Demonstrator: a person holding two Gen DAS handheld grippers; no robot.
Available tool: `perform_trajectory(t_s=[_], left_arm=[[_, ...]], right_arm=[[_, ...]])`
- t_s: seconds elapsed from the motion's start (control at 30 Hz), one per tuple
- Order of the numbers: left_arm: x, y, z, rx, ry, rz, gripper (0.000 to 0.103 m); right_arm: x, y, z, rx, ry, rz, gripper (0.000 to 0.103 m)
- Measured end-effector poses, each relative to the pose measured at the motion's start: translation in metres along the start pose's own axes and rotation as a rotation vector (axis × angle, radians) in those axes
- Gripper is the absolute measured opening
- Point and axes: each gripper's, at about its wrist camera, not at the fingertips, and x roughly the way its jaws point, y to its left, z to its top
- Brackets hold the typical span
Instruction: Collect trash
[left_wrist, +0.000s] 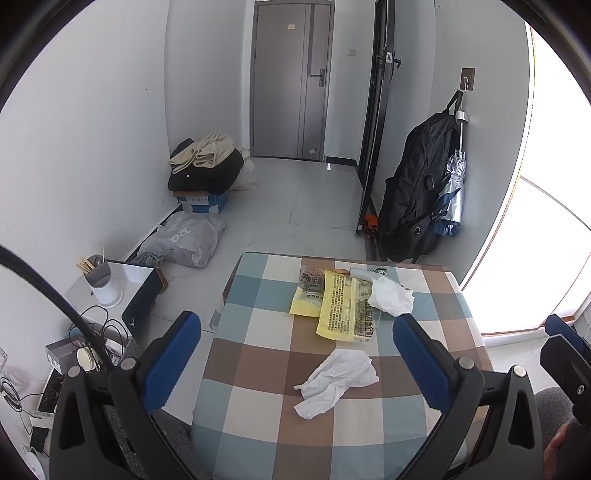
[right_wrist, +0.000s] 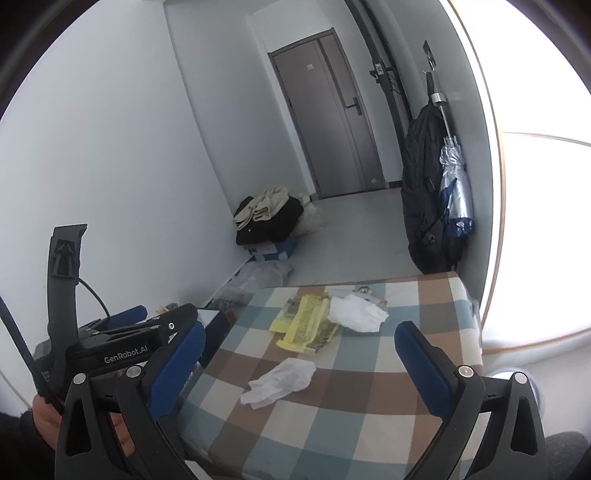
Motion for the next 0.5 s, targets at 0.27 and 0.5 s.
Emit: perform_trajectory(t_s=[0.27, 0.5], left_arm=[[0.0012, 0.0, -0.0007, -0.007, 0.004, -0.003, 0.102], [0.0027, 0.0045, -0.0008, -0.037, 0.011, 0.004, 0.102]], right_arm=[[0.0033, -0.0014, 0.0018, 0.018, 0.031, -0.006, 0.103], [0.0014, 0.0, 0.0021, 0.007, 0.023, -0.007, 0.103]])
